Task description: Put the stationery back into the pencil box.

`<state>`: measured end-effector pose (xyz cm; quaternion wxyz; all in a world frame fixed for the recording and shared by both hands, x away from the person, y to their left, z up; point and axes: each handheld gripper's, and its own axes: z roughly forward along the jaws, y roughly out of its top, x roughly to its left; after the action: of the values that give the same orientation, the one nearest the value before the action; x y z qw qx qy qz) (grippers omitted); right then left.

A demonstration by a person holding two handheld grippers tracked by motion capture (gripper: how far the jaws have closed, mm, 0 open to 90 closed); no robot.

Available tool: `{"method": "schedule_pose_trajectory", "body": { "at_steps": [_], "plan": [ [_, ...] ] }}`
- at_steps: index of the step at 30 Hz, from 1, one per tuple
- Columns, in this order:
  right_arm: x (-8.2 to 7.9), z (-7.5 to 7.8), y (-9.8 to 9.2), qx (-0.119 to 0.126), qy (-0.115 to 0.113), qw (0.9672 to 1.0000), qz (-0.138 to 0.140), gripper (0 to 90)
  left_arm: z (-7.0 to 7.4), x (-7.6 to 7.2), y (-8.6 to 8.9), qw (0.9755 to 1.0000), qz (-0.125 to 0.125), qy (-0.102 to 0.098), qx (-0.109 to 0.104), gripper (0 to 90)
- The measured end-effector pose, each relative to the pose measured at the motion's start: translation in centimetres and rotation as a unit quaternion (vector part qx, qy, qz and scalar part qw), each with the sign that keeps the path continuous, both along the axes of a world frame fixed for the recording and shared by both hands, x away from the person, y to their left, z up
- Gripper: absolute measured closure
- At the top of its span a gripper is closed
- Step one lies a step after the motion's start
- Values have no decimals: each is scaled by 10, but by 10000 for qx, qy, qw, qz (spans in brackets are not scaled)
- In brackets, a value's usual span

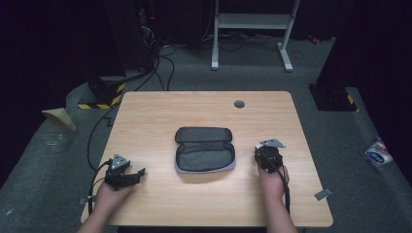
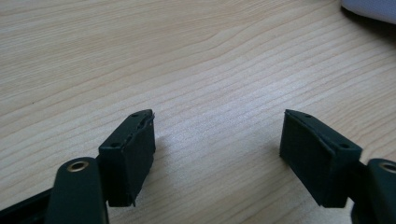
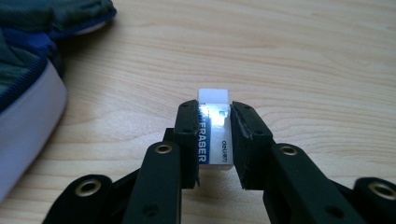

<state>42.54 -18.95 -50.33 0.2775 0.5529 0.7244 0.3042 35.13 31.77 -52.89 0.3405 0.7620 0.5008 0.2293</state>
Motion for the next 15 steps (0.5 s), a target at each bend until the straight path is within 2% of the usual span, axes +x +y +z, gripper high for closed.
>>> {"method": "schedule_pose_trajectory", "body": {
  "at_steps": [3,8,15],
  "plan": [
    [-4,5,-1,101,-100,9999,37,727,0,0,0,10000,-3,-2,-5,274],
    [-17,18,0,440,-356,9982,211,727,0,-1,-1,10000,18,-7,-14,273],
    [-26,28,1,500,-539,9969,276,727,0,-1,-1,10000,0,24,-2,242]
  ]
}}
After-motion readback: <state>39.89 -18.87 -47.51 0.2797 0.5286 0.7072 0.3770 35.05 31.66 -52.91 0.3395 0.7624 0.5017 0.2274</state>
